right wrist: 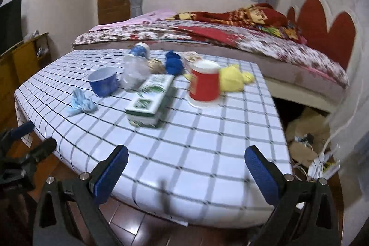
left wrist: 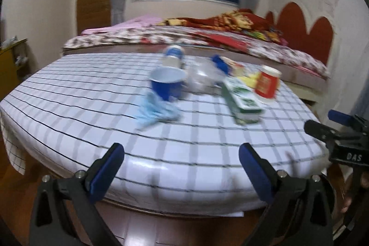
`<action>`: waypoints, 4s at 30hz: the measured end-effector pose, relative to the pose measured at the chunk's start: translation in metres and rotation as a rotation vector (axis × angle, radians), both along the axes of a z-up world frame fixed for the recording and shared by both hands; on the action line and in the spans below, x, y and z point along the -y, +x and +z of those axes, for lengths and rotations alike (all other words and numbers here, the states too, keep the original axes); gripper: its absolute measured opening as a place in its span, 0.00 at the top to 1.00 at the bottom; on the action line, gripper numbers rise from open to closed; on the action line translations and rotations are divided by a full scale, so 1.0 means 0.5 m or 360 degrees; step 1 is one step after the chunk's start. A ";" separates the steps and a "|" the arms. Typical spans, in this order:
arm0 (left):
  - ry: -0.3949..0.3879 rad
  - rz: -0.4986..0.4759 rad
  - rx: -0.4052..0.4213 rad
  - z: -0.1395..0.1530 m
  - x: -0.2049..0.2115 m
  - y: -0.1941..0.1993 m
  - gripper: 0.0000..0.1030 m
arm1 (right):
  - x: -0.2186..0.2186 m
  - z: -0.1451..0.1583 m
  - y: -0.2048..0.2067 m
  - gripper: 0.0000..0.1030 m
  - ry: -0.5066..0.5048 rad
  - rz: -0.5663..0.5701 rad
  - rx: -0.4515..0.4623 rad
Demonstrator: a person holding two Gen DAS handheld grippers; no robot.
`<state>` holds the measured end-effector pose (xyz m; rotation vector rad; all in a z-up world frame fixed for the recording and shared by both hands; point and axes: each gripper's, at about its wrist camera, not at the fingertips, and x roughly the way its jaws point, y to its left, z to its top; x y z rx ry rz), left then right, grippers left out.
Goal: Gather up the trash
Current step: 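Grasp the blue face mask with the left tool while the right tool grasps the milk carton, then carry mask and milk carton over the bin and release both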
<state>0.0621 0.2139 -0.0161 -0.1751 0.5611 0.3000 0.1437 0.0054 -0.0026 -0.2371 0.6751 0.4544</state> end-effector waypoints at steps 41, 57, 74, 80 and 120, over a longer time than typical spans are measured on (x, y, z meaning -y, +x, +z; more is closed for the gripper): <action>-0.0135 -0.0163 -0.0102 -0.048 -0.091 0.151 0.73 | -0.130 -0.075 0.139 0.46 0.0041 0.0050 -0.0156; -0.0099 -0.0361 0.0011 0.006 0.063 0.121 0.73 | 0.059 -0.002 0.050 0.46 0.0091 -0.0061 0.0019; -0.0071 -0.0775 0.0025 0.029 0.331 0.132 0.73 | 0.349 0.032 -0.025 0.46 0.0062 -0.0381 0.0049; -0.0074 -0.0989 -0.0006 0.017 0.457 0.120 0.73 | 0.456 0.009 -0.043 0.46 0.0065 -0.0537 -0.0038; -0.0186 -0.1275 -0.0605 -0.237 0.737 0.177 0.04 | 0.774 -0.200 -0.077 0.08 0.0077 -0.0968 -0.0557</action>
